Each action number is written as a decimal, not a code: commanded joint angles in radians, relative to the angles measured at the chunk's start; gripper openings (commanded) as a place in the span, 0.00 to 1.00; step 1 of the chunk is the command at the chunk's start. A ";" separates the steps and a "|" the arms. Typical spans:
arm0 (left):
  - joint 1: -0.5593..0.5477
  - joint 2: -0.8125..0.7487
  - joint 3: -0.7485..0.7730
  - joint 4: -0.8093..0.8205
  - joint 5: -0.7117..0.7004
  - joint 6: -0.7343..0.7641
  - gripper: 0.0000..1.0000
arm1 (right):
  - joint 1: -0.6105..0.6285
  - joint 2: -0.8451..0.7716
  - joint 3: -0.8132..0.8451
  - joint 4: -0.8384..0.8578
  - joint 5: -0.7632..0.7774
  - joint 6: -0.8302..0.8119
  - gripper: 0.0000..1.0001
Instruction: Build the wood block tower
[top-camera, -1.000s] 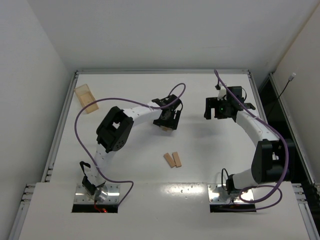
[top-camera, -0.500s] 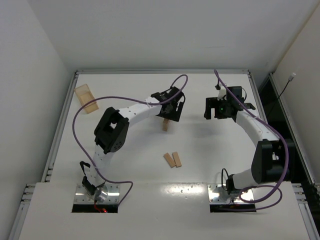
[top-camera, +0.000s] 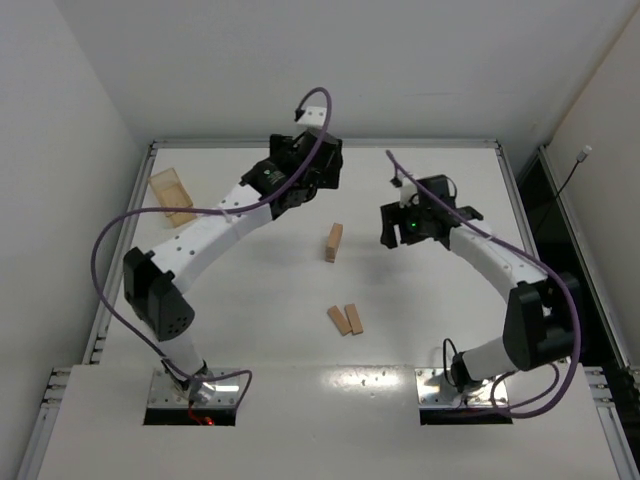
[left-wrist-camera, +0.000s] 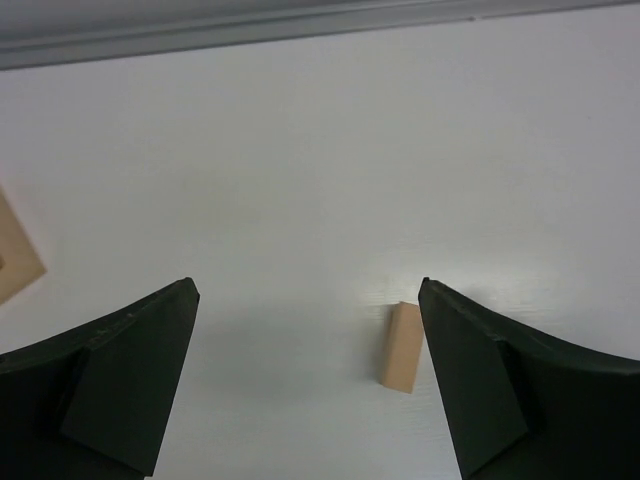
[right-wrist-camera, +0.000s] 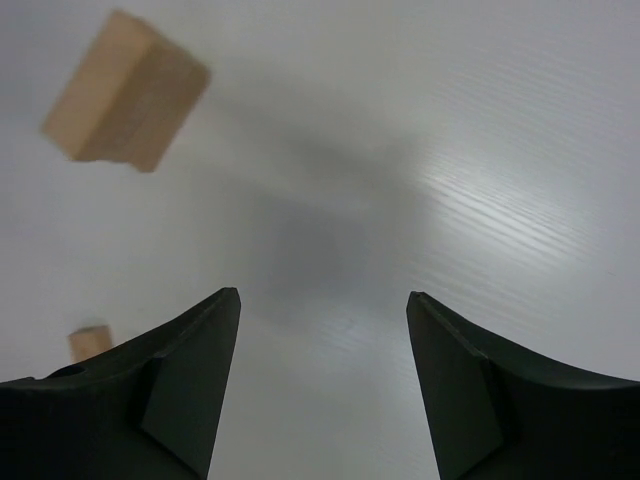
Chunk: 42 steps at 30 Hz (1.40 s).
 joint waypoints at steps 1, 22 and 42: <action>0.044 -0.084 -0.081 0.012 -0.159 -0.001 0.91 | 0.146 0.025 0.057 0.004 -0.005 -0.002 0.63; 0.386 -0.263 -0.280 0.003 -0.042 -0.011 0.95 | 0.608 -0.013 -0.188 0.048 0.200 0.233 0.40; 0.481 -0.221 -0.286 -0.019 0.039 -0.031 0.95 | 0.627 0.015 -0.248 0.061 0.110 0.262 0.46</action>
